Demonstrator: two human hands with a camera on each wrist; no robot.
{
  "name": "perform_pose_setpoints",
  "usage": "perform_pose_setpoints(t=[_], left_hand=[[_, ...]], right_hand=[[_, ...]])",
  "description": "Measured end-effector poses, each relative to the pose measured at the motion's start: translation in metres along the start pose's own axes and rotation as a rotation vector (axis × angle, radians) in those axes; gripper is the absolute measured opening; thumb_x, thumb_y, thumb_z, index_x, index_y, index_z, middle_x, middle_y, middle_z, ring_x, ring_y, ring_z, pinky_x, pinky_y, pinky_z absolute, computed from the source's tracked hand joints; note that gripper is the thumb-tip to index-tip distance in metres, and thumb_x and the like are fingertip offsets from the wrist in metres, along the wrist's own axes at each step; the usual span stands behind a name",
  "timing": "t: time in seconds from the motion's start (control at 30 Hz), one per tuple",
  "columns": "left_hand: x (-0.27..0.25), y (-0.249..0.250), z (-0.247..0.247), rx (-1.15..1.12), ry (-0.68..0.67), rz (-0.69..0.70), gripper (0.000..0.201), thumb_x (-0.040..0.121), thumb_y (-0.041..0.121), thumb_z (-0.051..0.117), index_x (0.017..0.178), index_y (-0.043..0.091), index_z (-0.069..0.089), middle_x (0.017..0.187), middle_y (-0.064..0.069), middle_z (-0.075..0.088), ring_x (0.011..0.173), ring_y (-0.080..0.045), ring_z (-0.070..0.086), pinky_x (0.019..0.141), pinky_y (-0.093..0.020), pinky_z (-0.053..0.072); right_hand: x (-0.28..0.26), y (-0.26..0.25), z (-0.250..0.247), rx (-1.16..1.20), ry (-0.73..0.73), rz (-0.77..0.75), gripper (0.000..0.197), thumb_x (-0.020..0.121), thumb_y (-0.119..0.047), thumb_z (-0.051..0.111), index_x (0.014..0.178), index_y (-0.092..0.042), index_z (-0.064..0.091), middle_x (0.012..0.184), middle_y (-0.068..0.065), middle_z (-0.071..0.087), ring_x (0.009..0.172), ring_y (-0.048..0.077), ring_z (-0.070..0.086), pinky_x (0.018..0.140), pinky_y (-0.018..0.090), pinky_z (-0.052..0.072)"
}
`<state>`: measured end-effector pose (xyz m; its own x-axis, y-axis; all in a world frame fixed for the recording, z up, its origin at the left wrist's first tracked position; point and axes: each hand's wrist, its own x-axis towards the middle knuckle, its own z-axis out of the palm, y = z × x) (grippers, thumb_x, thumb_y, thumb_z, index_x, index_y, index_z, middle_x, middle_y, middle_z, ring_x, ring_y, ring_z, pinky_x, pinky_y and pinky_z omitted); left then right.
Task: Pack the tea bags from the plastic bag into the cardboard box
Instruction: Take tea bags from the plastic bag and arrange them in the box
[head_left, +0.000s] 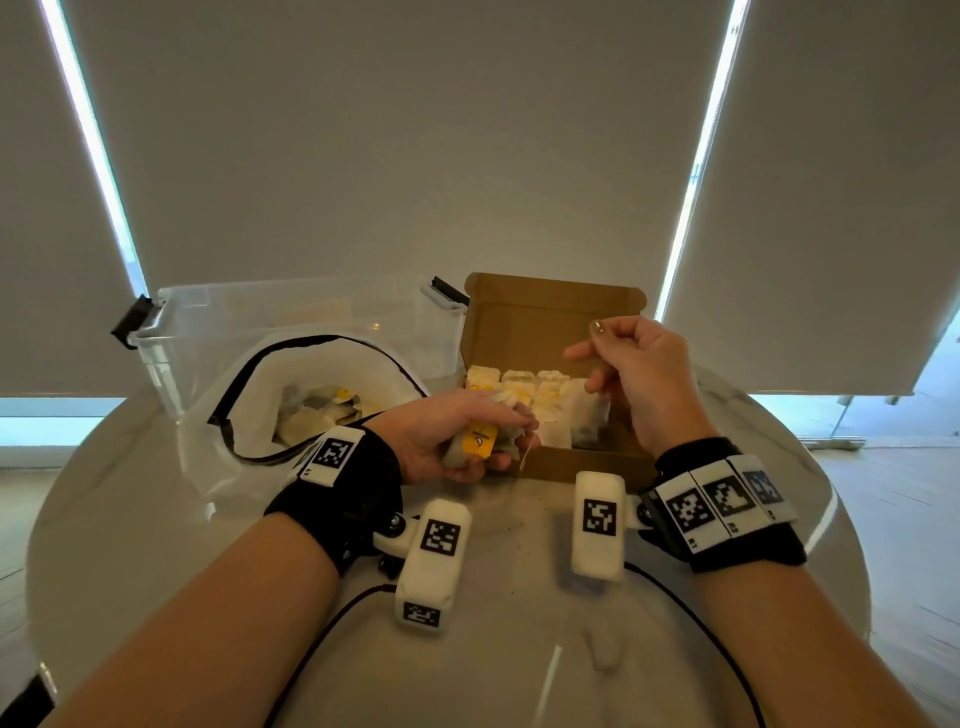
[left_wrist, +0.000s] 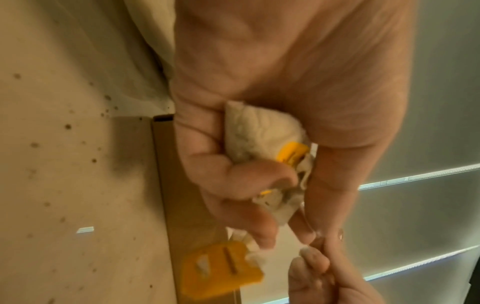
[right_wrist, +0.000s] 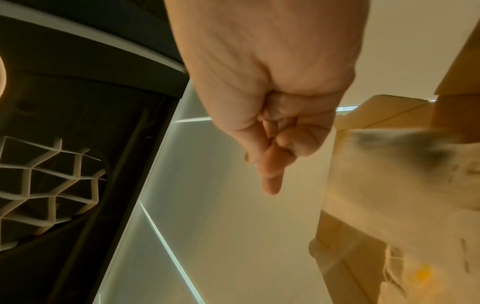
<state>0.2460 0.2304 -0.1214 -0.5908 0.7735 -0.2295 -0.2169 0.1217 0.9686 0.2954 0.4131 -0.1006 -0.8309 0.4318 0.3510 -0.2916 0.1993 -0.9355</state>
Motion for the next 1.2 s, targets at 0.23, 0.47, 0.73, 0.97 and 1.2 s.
perform_pose_setpoints(t=[0.23, 0.47, 0.73, 0.97, 1.2], left_hand=[[-0.002, 0.001, -0.001, -0.056, 0.01, 0.003, 0.021, 0.076, 0.026, 0.06, 0.09, 0.01, 0.061, 0.087, -0.005, 0.064, 0.061, -0.014, 0.053, 0.037, -0.017, 0.04], [-0.004, 0.002, -0.006, -0.084, -0.029, 0.016, 0.02, 0.081, 0.029, 0.057, 0.086, 0.012, 0.067, 0.091, -0.007, 0.064, 0.063, -0.015, 0.055, 0.04, -0.018, 0.043], [-0.007, 0.004, -0.004, -0.181, -0.125, -0.002, 0.051, 0.06, 0.064, 0.064, 0.073, 0.015, 0.064, 0.086, -0.006, 0.061, 0.058, -0.013, 0.054, 0.039, -0.017, 0.042], [-0.008, 0.004, -0.005, -0.182, -0.06, 0.019, 0.069, 0.066, 0.076, 0.042, 0.068, 0.008, 0.055, 0.085, -0.006, 0.06, 0.058, -0.013, 0.051, 0.038, -0.016, 0.039], [-0.005, 0.007, 0.008, 0.142, 0.188, 0.201, 0.023, 0.091, 0.036, 0.053, 0.091, 0.016, 0.063, 0.061, 0.0, 0.052, 0.061, -0.012, 0.053, 0.049, -0.021, 0.039]], right_hand=[[-0.004, -0.004, -0.006, -0.276, -0.337, -0.002, 0.013, 0.089, -0.012, 0.059, 0.102, -0.016, 0.06, 0.098, 0.004, 0.071, 0.05, 0.009, 0.056, 0.046, 0.019, 0.046], [-0.004, 0.005, -0.011, -0.693, -0.605, 0.033, 0.023, 0.078, -0.019, 0.074, 0.097, -0.023, 0.063, 0.098, -0.007, 0.06, 0.077, 0.004, 0.054, 0.06, 0.012, 0.04], [-0.001, 0.0, -0.02, -0.324, -0.239, 0.073, 0.003, 0.086, -0.009, 0.063, 0.088, -0.011, 0.061, 0.076, 0.005, 0.062, 0.055, 0.01, 0.053, 0.05, 0.019, 0.046], [0.003, -0.001, -0.023, -0.21, 0.072, -0.095, 0.007, 0.092, -0.015, 0.057, 0.098, -0.015, 0.06, 0.083, 0.003, 0.066, 0.061, 0.01, 0.058, 0.053, 0.016, 0.049], [0.0, -0.004, -0.016, -0.299, 0.068, -0.31, 0.008, 0.086, -0.012, 0.065, 0.094, -0.014, 0.065, 0.094, 0.004, 0.068, 0.088, 0.017, 0.066, 0.076, 0.029, 0.057]])
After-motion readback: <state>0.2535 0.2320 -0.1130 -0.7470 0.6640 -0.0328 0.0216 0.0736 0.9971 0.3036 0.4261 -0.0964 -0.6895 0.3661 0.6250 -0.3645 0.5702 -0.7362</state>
